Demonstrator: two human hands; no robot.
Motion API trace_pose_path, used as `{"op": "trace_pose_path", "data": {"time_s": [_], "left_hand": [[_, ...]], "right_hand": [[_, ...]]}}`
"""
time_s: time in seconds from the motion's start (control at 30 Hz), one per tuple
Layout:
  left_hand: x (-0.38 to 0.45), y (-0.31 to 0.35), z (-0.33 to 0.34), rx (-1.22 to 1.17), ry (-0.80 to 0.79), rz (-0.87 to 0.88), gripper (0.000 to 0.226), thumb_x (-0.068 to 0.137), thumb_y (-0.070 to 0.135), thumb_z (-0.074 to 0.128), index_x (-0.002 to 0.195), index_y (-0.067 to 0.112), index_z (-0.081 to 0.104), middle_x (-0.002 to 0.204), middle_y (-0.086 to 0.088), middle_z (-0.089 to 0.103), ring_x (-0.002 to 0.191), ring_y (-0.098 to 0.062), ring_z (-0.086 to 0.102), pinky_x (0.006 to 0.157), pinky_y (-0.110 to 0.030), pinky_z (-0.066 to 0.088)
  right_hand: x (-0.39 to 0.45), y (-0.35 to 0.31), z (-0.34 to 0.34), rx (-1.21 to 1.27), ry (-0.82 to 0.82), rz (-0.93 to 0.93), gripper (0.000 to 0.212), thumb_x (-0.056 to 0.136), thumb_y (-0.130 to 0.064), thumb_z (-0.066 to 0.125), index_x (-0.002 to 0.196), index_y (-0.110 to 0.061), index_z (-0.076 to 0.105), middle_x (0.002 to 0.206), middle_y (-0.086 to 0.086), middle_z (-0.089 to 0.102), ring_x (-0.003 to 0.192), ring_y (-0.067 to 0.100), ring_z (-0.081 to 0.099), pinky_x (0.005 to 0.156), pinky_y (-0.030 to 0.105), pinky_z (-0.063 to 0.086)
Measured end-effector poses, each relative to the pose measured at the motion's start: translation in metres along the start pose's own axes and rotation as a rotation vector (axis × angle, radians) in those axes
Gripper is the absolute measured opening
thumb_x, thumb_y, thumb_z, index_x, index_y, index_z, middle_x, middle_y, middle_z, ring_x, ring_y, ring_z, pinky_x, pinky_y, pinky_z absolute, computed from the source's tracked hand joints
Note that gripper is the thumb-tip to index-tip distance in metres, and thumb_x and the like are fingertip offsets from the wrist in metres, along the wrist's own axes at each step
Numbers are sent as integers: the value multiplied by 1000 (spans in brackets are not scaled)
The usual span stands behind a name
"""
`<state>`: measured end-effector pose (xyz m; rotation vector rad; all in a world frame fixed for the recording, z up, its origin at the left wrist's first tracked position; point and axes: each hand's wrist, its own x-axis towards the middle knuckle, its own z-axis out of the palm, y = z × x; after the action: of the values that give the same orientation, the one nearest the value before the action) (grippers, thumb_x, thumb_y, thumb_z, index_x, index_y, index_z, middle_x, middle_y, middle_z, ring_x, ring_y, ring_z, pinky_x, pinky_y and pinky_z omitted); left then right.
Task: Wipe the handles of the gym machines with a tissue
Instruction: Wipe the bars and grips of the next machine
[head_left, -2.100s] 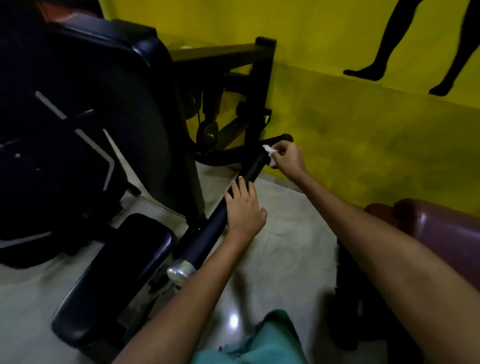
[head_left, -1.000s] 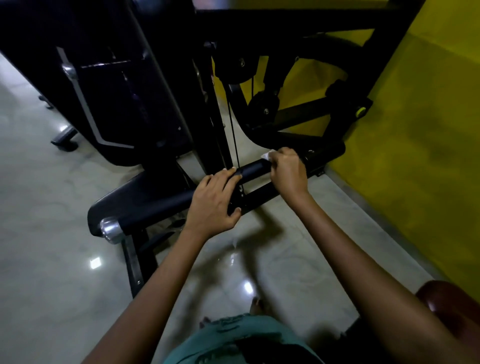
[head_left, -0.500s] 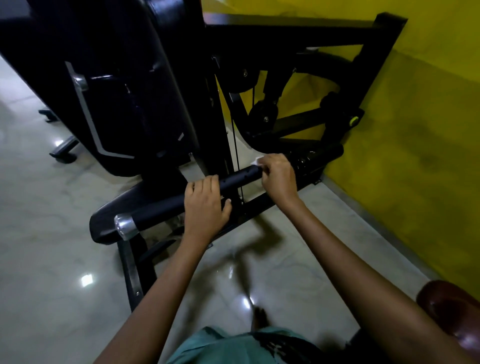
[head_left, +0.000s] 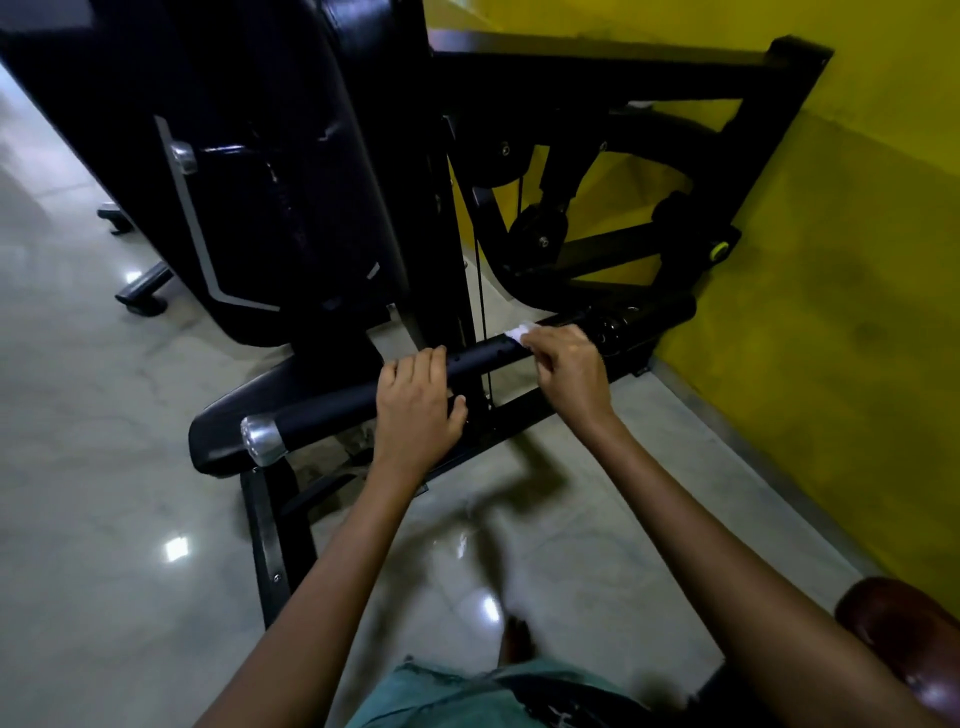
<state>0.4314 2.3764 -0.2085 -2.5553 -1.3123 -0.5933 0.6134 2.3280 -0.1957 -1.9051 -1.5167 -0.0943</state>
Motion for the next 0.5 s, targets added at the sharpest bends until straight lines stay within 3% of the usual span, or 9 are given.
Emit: {"op": "trace_pose_path", "data": {"time_s": [0.17,0.33,0.5], "left_hand": [[0,0,2,10,5,5,56,72,38,70,115,3,60,101,-12,65,88,-27,61,84,-36,46],[-1,0,2,20,19,6,56,71,38,71,114,3,61,101,-12,65,88,-27,61,84,-36,46],[-1,1,1,15,18,0,56,71,37,71,114,2,61,99,-11,65,87,-27,62,85,-35,48]], "right_hand": [[22,-14,-1,-106,-41,86,20,86,0,55,95,-6,72,90,10,70,91,27,55,68,33,49],[2,-24,4,37,-89,-70,30,79,8,59,101,-7,70,99,8,71,94,26,58,79,33,51],[10,-4,-1,5,-21,52,30,82,7,58,106,-6,69,105,11,69,99,25,60,84,24,46]]}}
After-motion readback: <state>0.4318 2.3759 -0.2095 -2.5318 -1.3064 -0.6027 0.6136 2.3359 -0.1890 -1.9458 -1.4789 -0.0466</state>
